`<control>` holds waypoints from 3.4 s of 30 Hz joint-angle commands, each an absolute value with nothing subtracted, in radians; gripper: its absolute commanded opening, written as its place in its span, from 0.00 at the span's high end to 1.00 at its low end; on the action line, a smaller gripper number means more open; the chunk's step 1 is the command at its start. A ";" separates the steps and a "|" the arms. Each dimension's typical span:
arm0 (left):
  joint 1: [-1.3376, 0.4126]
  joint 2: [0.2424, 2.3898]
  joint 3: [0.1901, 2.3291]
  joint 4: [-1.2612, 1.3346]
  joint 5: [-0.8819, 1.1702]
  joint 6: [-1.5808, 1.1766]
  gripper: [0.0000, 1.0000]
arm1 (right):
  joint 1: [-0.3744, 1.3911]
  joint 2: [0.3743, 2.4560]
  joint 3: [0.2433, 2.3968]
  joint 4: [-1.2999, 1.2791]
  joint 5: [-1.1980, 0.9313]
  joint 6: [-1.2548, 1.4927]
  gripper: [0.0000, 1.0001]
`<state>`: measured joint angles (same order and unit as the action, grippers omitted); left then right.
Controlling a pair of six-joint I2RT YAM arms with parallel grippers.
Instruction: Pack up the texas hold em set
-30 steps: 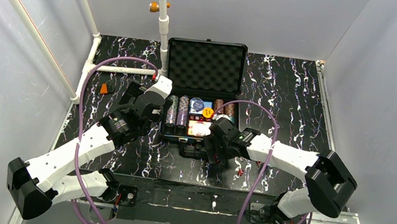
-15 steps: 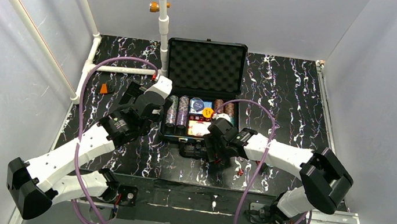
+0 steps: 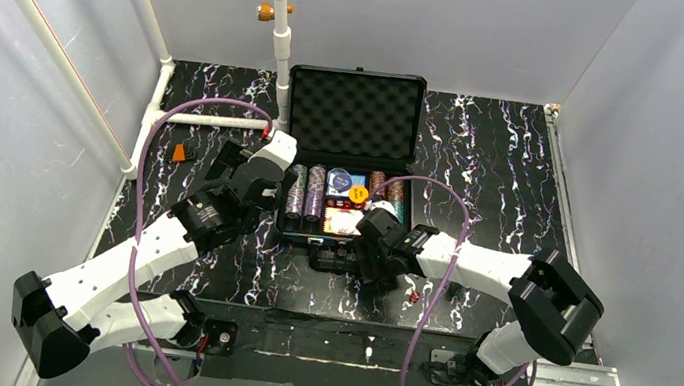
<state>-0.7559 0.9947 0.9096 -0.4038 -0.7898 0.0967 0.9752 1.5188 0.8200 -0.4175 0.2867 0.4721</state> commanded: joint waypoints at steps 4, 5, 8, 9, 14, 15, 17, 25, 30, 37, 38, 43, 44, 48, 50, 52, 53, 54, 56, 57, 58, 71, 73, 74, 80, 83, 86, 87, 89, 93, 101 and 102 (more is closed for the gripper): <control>-0.761 0.983 0.902 -0.397 -0.821 0.099 0.02 | 0.978 1.521 0.782 -0.406 0.327 0.483 0.32; -0.760 0.983 0.902 -0.399 -0.821 0.099 0.02 | 0.979 1.519 0.784 -0.410 0.329 0.483 0.33; -0.759 0.984 0.902 -0.399 -0.819 0.100 0.02 | 0.979 1.505 0.785 -0.432 0.333 0.487 0.34; -0.761 0.984 0.902 -0.399 -0.819 0.099 0.02 | 0.979 1.497 0.783 -0.441 0.334 0.489 0.33; -0.761 0.984 0.902 -0.399 -0.819 0.100 0.02 | 0.979 1.444 0.756 -0.475 0.336 0.507 0.34; -0.760 0.984 0.902 -0.399 -0.817 0.100 0.02 | 0.979 1.433 0.749 -0.481 0.338 0.508 0.34; -0.760 0.984 0.903 -0.400 -0.816 0.098 0.02 | 0.979 1.416 0.737 -0.493 0.340 0.517 0.34; -0.761 0.988 0.904 -0.400 -0.815 0.097 0.02 | 0.979 1.349 0.692 -0.510 0.302 0.550 0.34; -0.761 0.993 0.904 -0.400 -0.813 0.097 0.02 | 0.979 1.348 0.692 -0.512 0.295 0.551 0.29; -0.760 0.999 0.904 -0.402 -0.814 0.097 0.02 | 0.979 1.359 0.705 -0.512 0.295 0.549 0.10; -0.761 0.999 0.904 -0.402 -0.815 0.098 0.02 | 0.979 1.358 0.711 -0.513 0.295 0.549 0.09; -0.761 1.002 0.905 -0.402 -0.815 0.098 0.02 | 0.979 1.356 0.717 -0.516 0.304 0.549 0.06; -0.761 1.002 0.905 -0.402 -0.815 0.098 0.02 | 0.978 1.361 0.718 -0.516 0.307 0.549 0.06; -0.760 1.000 0.905 -0.402 -0.813 0.100 0.02 | 0.979 1.380 0.726 -0.506 0.298 0.545 0.09; -0.760 0.996 0.906 -0.402 -0.811 0.095 0.02 | 0.979 1.393 0.728 -0.496 0.294 0.543 0.12; -0.760 0.996 0.907 -0.402 -0.812 0.095 0.02 | 0.979 1.400 0.729 -0.490 0.286 0.543 0.14; -0.760 0.996 0.907 -0.402 -0.812 0.095 0.02 | 0.979 1.402 0.729 -0.489 0.289 0.543 0.15; -0.759 0.996 0.907 -0.403 -0.811 0.095 0.02 | 0.979 1.403 0.731 -0.489 0.291 0.543 0.15; -0.761 0.996 0.908 -0.405 -0.810 0.095 0.02 | 0.979 1.410 0.732 -0.489 0.291 0.543 0.15; -0.760 0.996 0.908 -0.405 -0.809 0.095 0.02 | 0.979 1.411 0.731 -0.487 0.293 0.543 0.15; -0.761 0.996 0.908 -0.405 -0.807 0.094 0.02 | 0.979 1.411 0.728 -0.485 0.293 0.545 0.16; -0.761 0.997 0.910 -0.407 -0.807 0.094 0.02 | 0.979 1.413 0.738 -0.494 0.322 0.546 0.35; -0.761 0.998 0.909 -0.407 -0.807 0.095 0.02 | 0.979 1.405 0.753 -0.517 0.332 0.542 0.37; -0.760 0.998 0.909 -0.407 -0.807 0.094 0.02 | 0.979 1.400 0.760 -0.528 0.335 0.540 0.37; -0.760 0.990 0.908 -0.407 -0.809 0.094 0.02 | 0.979 1.328 0.782 -0.606 0.349 0.544 0.40; -0.760 0.987 0.908 -0.407 -0.810 0.092 0.02 | 0.979 1.288 0.790 -0.642 0.353 0.555 0.41; -0.760 0.985 0.908 -0.407 -0.810 0.090 0.02 | 0.979 1.253 0.809 -0.678 0.354 0.565 0.41; -0.761 0.985 0.908 -0.407 -0.810 0.090 0.02 | 0.979 1.243 0.818 -0.689 0.355 0.568 0.41; -0.761 0.985 0.908 -0.407 -0.810 0.090 0.02 | 0.979 1.225 0.833 -0.709 0.356 0.573 0.41; -0.760 0.982 0.908 -0.407 -0.811 0.089 0.02 | 0.979 1.195 0.881 -0.741 0.360 0.574 0.41; -0.760 0.973 0.907 -0.405 -0.815 0.091 0.02 | 0.978 1.215 1.026 -0.789 0.387 0.552 0.40; -0.761 0.973 0.907 -0.405 -0.813 0.092 0.02 | 0.979 1.226 1.049 -0.797 0.393 0.545 0.40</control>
<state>-0.7559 1.0012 0.9096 -0.4042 -0.7891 0.0963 0.9756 1.2171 0.9478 -0.7650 0.3500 0.5571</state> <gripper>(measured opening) 0.982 0.707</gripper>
